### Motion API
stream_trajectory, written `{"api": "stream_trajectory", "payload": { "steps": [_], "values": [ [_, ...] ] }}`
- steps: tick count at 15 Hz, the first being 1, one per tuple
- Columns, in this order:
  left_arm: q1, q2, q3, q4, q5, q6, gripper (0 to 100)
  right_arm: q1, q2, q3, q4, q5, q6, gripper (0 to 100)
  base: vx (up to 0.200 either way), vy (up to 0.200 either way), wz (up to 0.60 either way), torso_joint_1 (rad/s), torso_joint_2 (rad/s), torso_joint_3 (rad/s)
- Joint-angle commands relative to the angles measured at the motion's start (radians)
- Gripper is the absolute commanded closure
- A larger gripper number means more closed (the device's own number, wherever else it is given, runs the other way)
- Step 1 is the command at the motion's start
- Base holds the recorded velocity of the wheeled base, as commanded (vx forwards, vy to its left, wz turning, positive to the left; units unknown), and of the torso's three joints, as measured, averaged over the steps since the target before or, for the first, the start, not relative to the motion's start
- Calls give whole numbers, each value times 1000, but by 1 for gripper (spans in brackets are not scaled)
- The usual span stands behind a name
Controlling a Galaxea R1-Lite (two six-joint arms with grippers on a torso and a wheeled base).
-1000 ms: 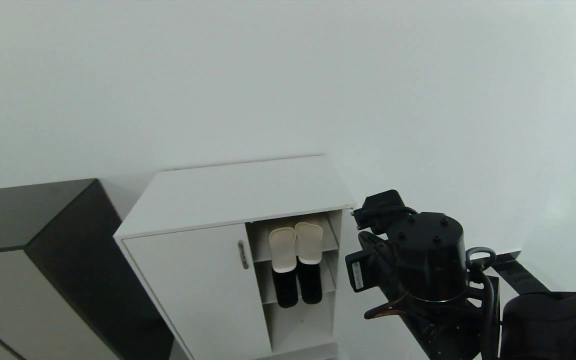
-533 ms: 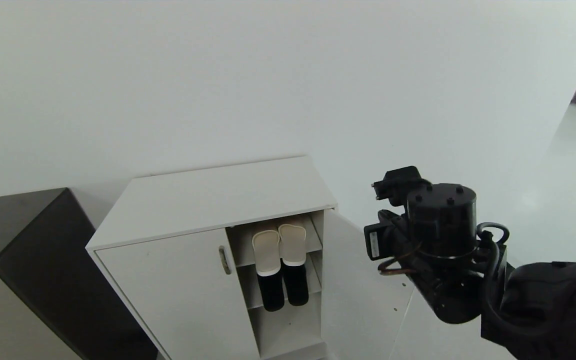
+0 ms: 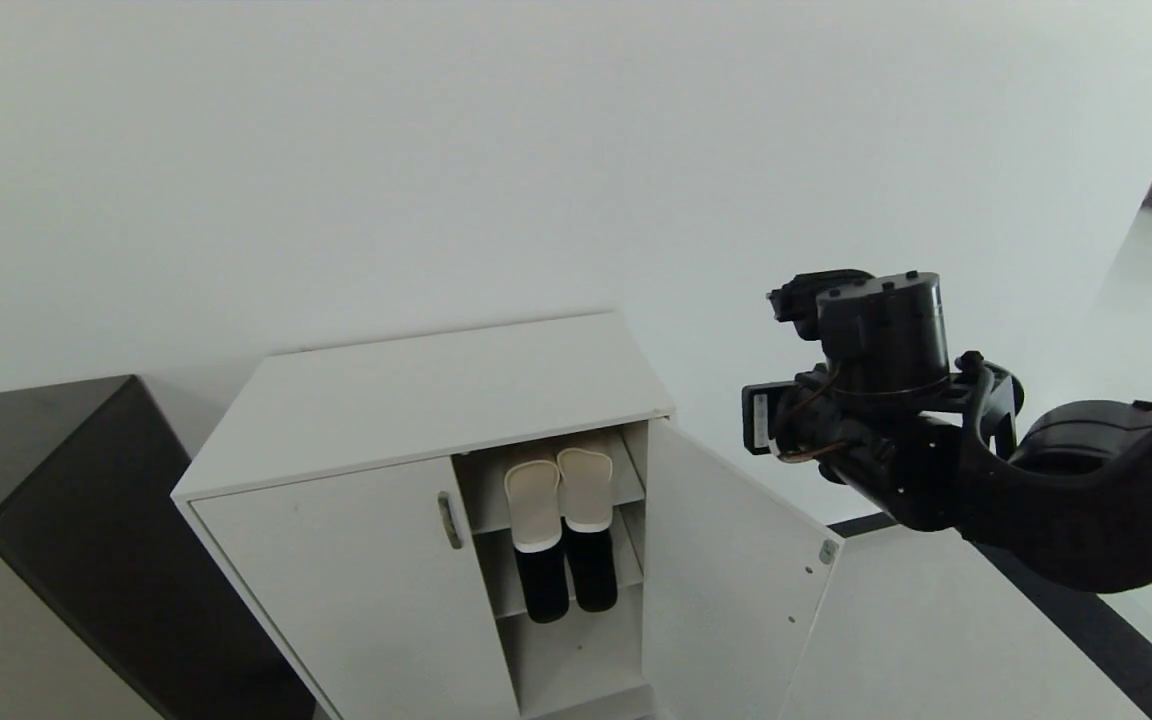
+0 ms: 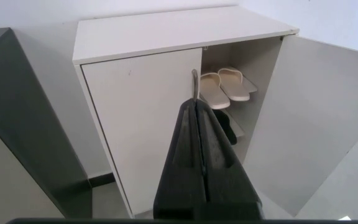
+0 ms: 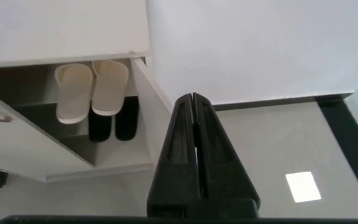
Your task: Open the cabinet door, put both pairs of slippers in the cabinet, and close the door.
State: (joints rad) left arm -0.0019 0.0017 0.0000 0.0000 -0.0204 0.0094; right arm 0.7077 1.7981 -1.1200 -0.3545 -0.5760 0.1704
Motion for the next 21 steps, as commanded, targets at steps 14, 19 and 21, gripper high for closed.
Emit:
{"api": "stream_trajectory", "payload": {
  "steps": [14,19,21],
  "values": [
    [0,1,0,0,-1,0,100,-177,150,-21,-74,166,57,100,-71,0,0,0,1,1],
    [0,1,0,0,-1,0,100,-217,214,-20,-109,171,52,100,0,0,0,0,0,0],
    [-1,1,0,0,-1,0,100,-223,234,-21,-109,171,52,100,0,0,0,0,0,0]
  ]
}}
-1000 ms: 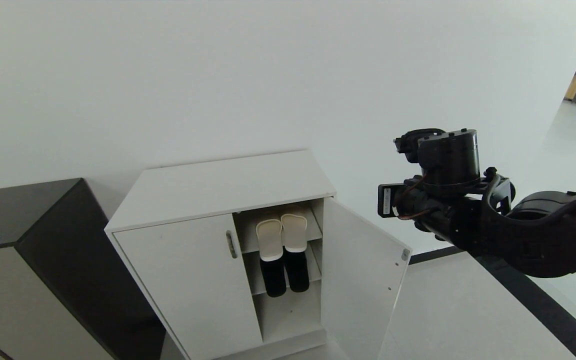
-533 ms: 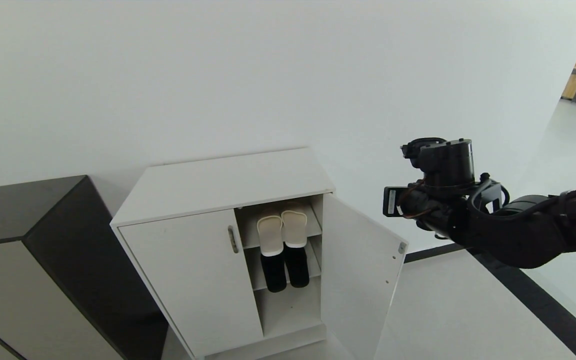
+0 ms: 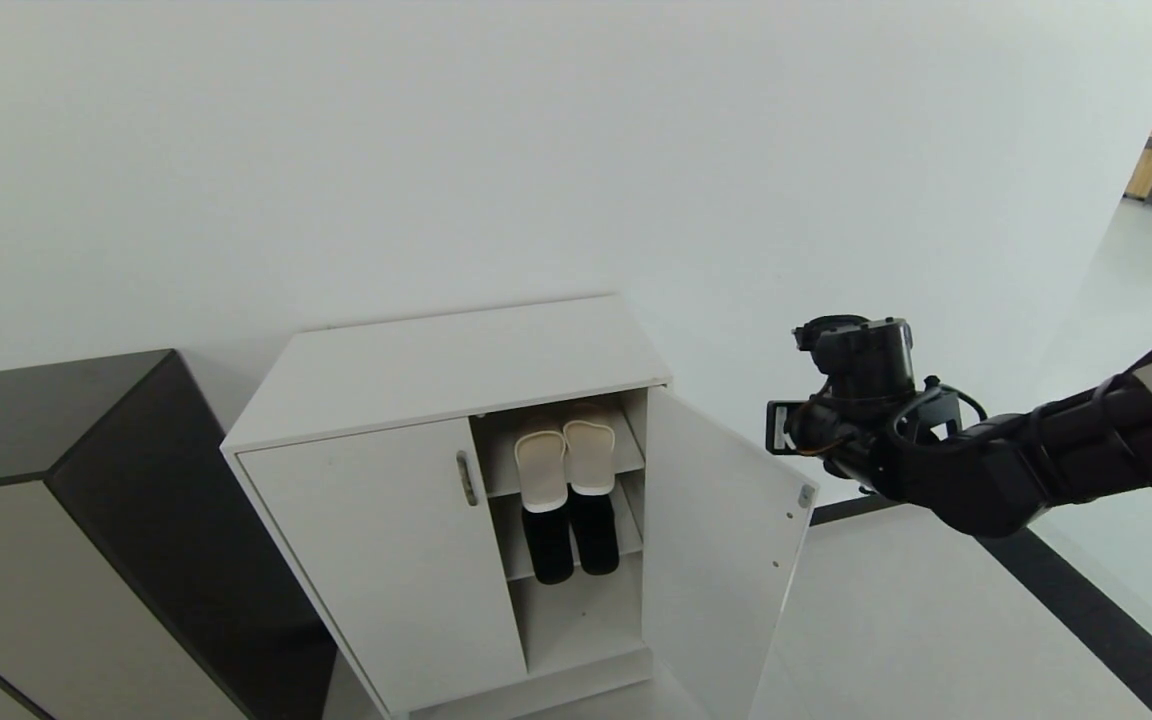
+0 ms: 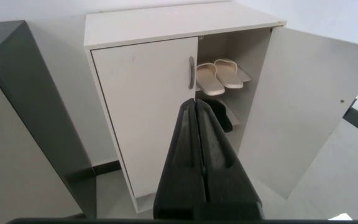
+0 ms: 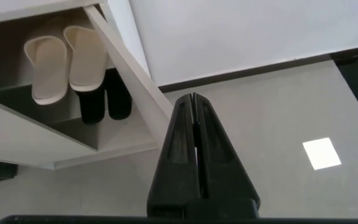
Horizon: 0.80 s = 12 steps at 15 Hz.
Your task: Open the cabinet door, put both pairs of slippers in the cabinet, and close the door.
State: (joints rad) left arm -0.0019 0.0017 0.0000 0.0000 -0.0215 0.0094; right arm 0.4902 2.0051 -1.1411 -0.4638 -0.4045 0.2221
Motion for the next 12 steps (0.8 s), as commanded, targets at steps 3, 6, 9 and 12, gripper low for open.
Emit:
{"api": "stream_trajectory", "payload": {
  "steps": [3,6,9,12],
  "values": [
    [0,1,0,0,0,0,100,-10,57,0,-1,-1,0,100,0,0,0,0,0,0],
    [0,1,0,0,0,0,100,-10,83,-2,-3,-1,0,100,0,0,0,0,0,0],
    [0,1,0,0,2,0,100,-10,106,-2,-22,-2,-1,100,0,0,0,0,0,0],
    [-1,1,0,0,2,0,100,-10,121,-2,-24,-2,-1,100,0,0,0,0,0,0]
  ]
}}
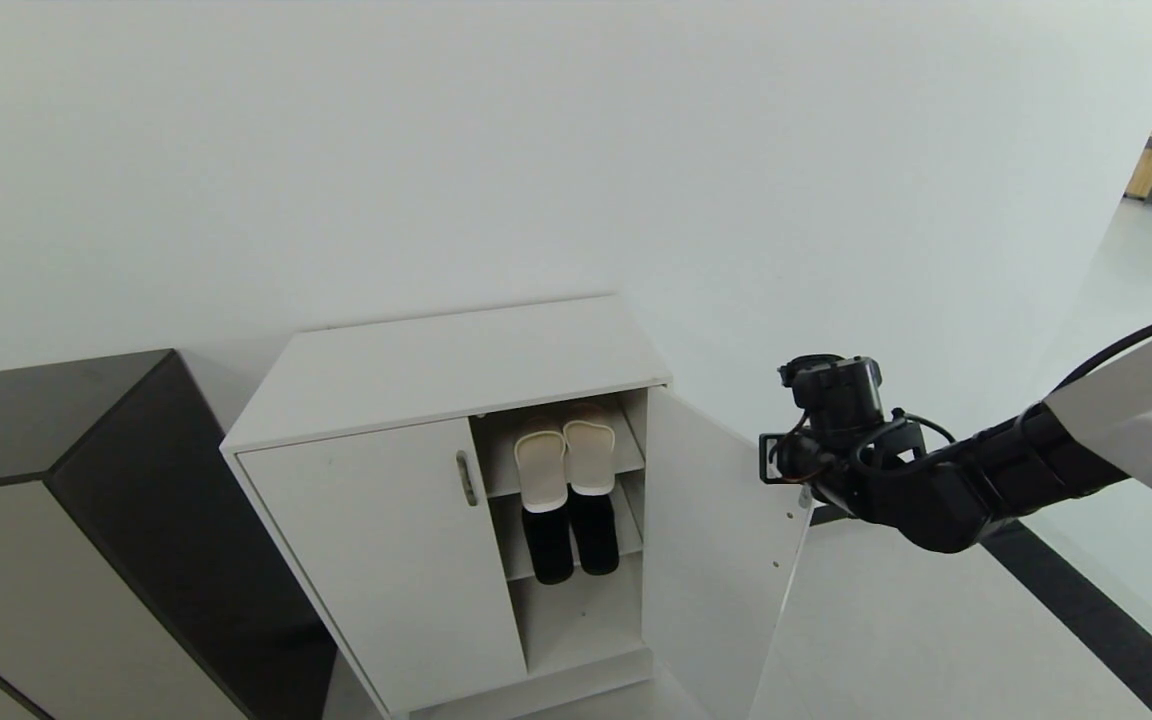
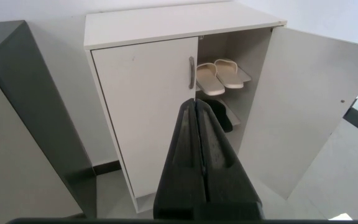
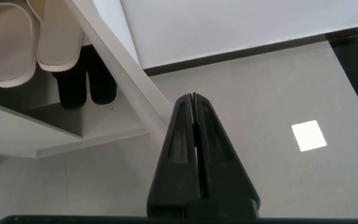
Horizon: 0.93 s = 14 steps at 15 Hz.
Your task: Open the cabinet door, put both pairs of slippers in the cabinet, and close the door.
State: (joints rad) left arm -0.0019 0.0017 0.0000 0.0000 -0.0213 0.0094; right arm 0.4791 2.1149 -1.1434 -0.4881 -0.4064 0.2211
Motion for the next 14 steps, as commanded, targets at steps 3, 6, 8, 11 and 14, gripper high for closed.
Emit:
{"api": "stream_trajectory", "payload": {
  "steps": [3,6,8,11,14],
  "values": [
    [0,1,0,0,1,0,100,1,19,1,-1,0,0,100,0,0,0,0,0,0],
    [0,1,0,0,0,0,100,4,22,4,0,-2,1,100,0,0,0,0,0,0],
    [0,1,0,0,1,0,100,19,20,7,-1,-3,4,100,0,0,0,0,0,0],
    [0,1,0,0,1,0,100,62,4,36,-21,-6,4,100,0,0,0,0,0,0],
    [0,1,0,0,1,0,100,144,-18,88,-43,-11,7,100,0,0,0,0,0,0]
  ]
}}
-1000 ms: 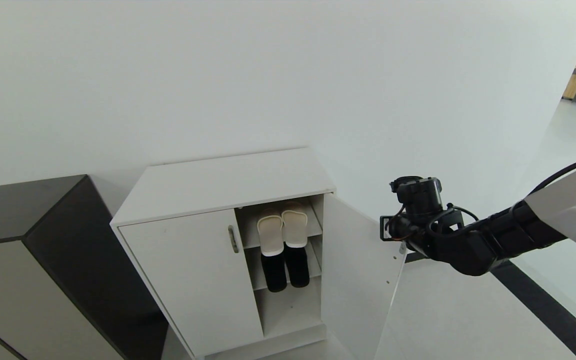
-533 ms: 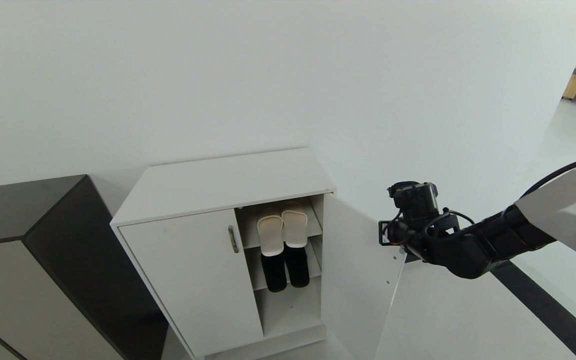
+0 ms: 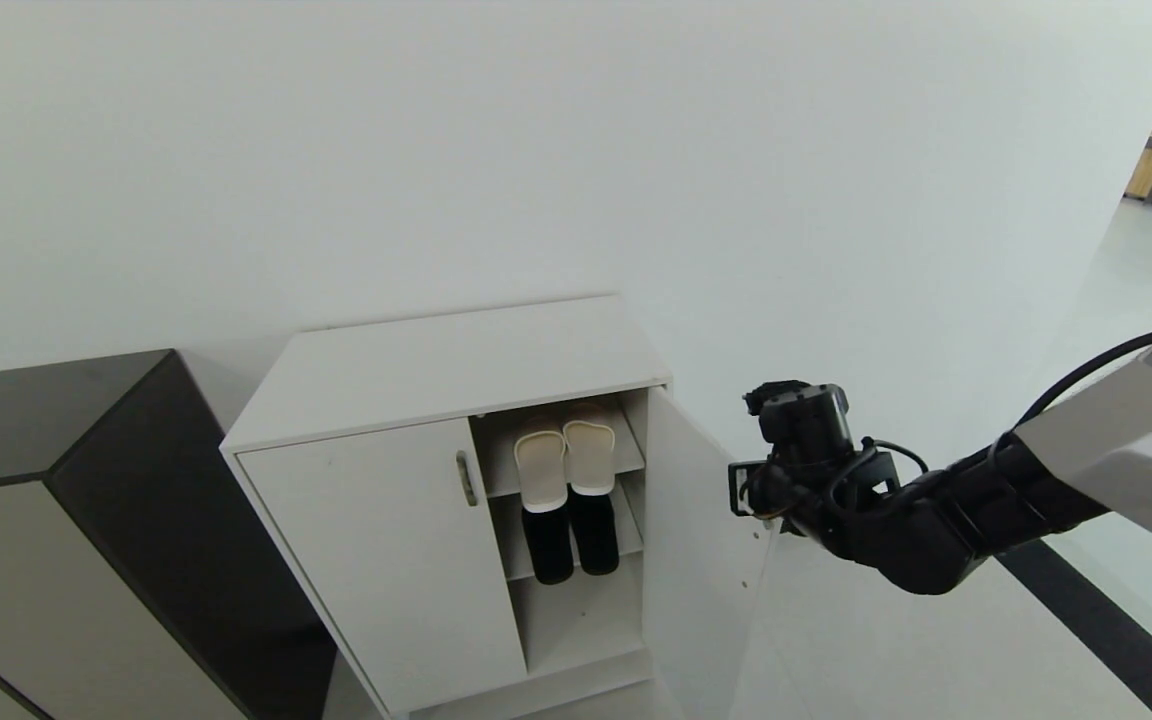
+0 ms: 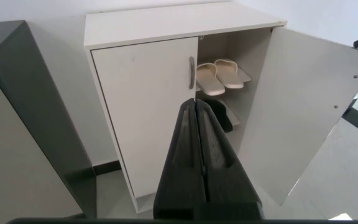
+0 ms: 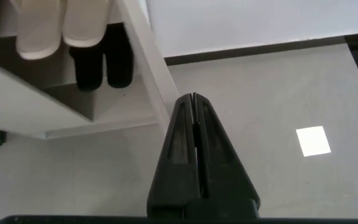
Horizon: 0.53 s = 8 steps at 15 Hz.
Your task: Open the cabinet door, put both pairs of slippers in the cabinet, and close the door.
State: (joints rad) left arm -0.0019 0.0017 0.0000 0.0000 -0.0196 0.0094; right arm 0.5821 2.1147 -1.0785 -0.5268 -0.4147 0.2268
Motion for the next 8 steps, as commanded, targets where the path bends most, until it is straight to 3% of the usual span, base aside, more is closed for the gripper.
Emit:
{"api": "stream_trajectory", "payload": {
  "steps": [1,3,6,8],
  "values": [
    [-1,1,0,0,0,0,100,73,-22,32,-18,-10,3,100,0,0,0,0,0,0],
    [0,1,0,0,0,-2,100,134,-39,65,-59,-12,2,100,0,0,0,0,0,0],
    [0,1,0,0,0,0,100,148,-78,101,-85,-6,-3,100,0,0,0,0,0,0],
    [0,0,0,0,0,-2,100,162,-111,143,-101,66,0,100,0,0,0,0,0,0]
  ]
}}
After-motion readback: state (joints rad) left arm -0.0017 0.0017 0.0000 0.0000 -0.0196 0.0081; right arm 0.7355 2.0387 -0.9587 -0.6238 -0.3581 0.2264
